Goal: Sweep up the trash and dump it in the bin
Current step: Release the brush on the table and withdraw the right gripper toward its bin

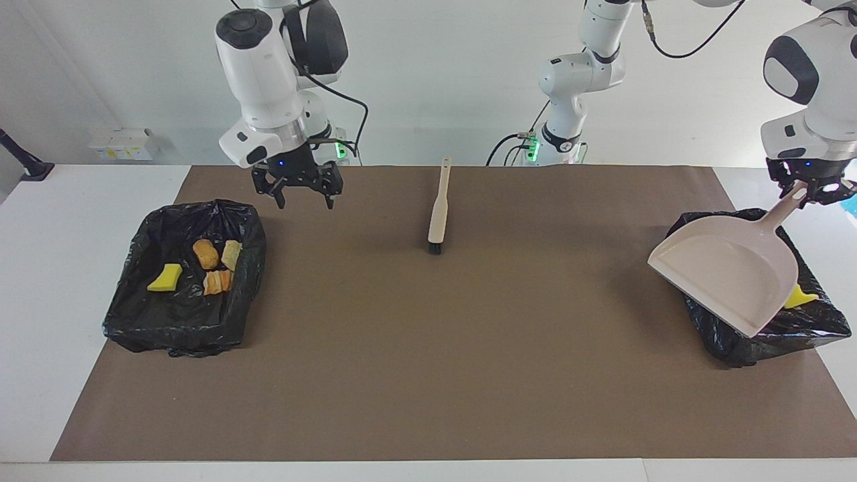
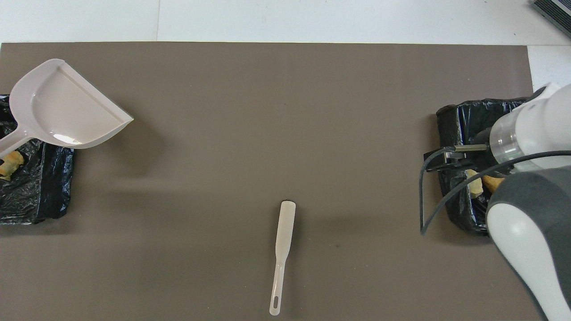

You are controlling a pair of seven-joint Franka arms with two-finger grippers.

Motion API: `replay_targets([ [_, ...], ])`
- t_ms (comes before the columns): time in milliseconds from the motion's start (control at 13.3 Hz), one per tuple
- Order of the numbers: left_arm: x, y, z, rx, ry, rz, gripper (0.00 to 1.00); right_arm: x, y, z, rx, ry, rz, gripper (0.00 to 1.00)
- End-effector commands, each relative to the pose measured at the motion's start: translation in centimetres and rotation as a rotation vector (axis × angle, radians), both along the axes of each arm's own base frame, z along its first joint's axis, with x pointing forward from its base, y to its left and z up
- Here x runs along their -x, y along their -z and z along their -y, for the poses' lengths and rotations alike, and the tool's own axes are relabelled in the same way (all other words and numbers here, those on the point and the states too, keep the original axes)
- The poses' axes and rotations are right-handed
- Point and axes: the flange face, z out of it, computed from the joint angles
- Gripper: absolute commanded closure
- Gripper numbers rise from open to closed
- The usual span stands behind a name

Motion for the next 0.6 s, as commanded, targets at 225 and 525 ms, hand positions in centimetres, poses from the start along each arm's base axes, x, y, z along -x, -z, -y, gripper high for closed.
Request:
replay_targets([
  [225,-0.1,2.0,11.3,0.094,-0.299,0.059,1.00,-0.6,-0.4,3.3,-0.021,-0.032,-0.003,0.00],
  [525,0.0,4.8,24.9,0.145,-0.455,0.110,1.00,-0.7,-0.5,3.4,-0.020,-0.024,0.008,0.00],
])
